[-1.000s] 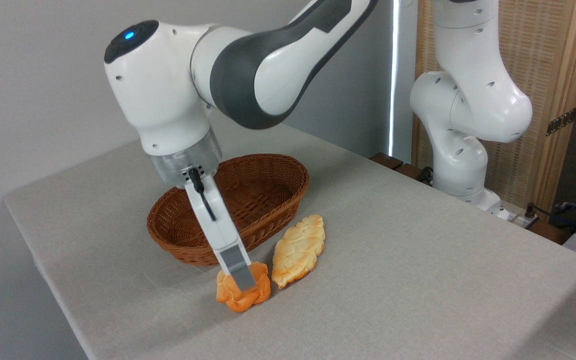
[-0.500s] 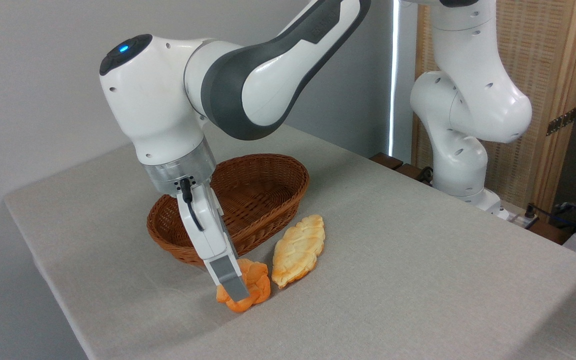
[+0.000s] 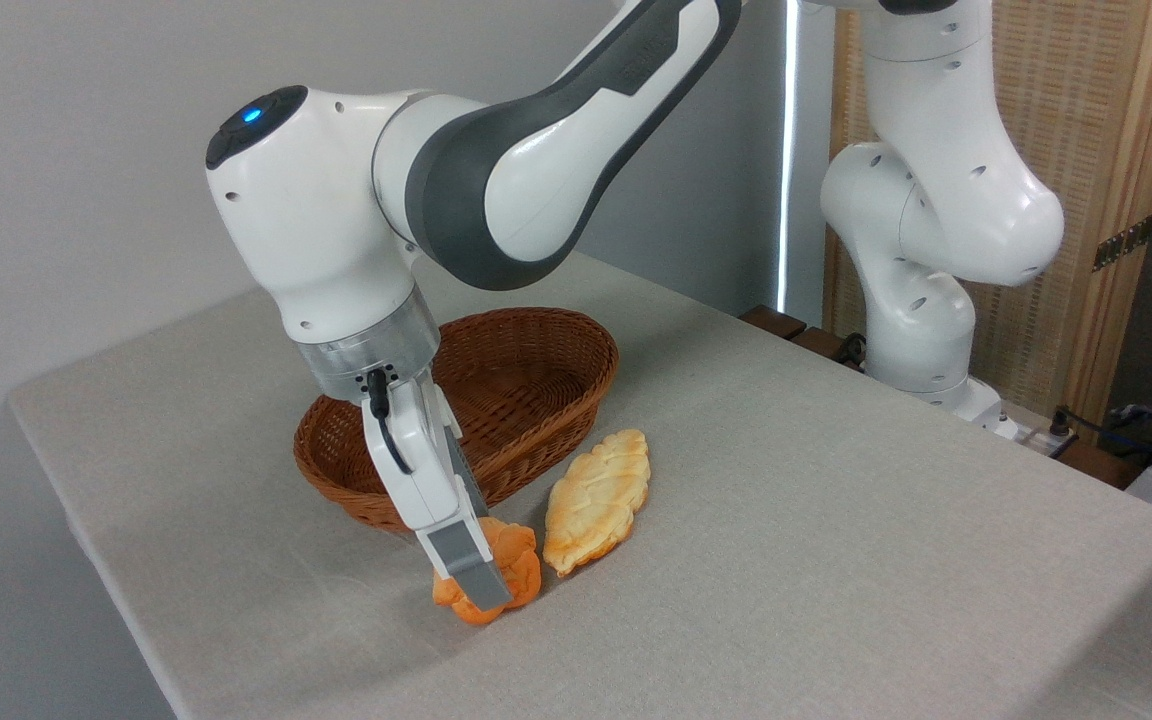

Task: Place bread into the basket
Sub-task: 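Close the gripper on the orange bread roll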

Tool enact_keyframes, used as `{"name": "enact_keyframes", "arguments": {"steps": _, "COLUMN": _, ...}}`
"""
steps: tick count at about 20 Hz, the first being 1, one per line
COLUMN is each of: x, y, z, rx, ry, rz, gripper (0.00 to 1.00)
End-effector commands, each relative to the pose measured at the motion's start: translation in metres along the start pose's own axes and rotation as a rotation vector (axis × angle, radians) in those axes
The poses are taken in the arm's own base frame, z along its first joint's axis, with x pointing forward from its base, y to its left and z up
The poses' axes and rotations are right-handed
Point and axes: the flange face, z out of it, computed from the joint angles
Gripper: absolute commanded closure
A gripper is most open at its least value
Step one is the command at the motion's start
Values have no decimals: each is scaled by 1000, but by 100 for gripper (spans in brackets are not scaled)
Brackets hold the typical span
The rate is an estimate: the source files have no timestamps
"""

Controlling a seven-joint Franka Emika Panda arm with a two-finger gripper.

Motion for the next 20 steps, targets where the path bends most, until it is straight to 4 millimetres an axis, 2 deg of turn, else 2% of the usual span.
{"name": "enact_keyframes", "arguments": {"steps": 1, "x": -2, "y": 0, "z": -1, "rx": 20, "ry": -9, "rz": 28, "gripper": 44}}
{"name": "enact_keyframes", "arguments": {"steps": 2, "x": -2, "y": 0, "z": -1, "rx": 20, "ry": -9, "rz": 29, "gripper": 54}}
{"name": "enact_keyframes", "arguments": {"steps": 3, "x": -2, "y": 0, "z": -1, "rx": 20, "ry": -9, "rz": 29, "gripper": 57}}
{"name": "enact_keyframes", "arguments": {"steps": 13, "x": -2, "y": 0, "z": -1, "rx": 20, "ry": -9, "rz": 31, "gripper": 57}}
{"name": "enact_keyframes", "arguments": {"steps": 18, "x": -13, "y": 5, "z": -34, "rx": 56, "ry": 23, "rz": 3, "gripper": 57}}
{"name": "enact_keyframes", "arguments": {"steps": 20, "x": -8, "y": 10, "z": -43, "rx": 66, "ry": 38, "rz": -5, "gripper": 56}}
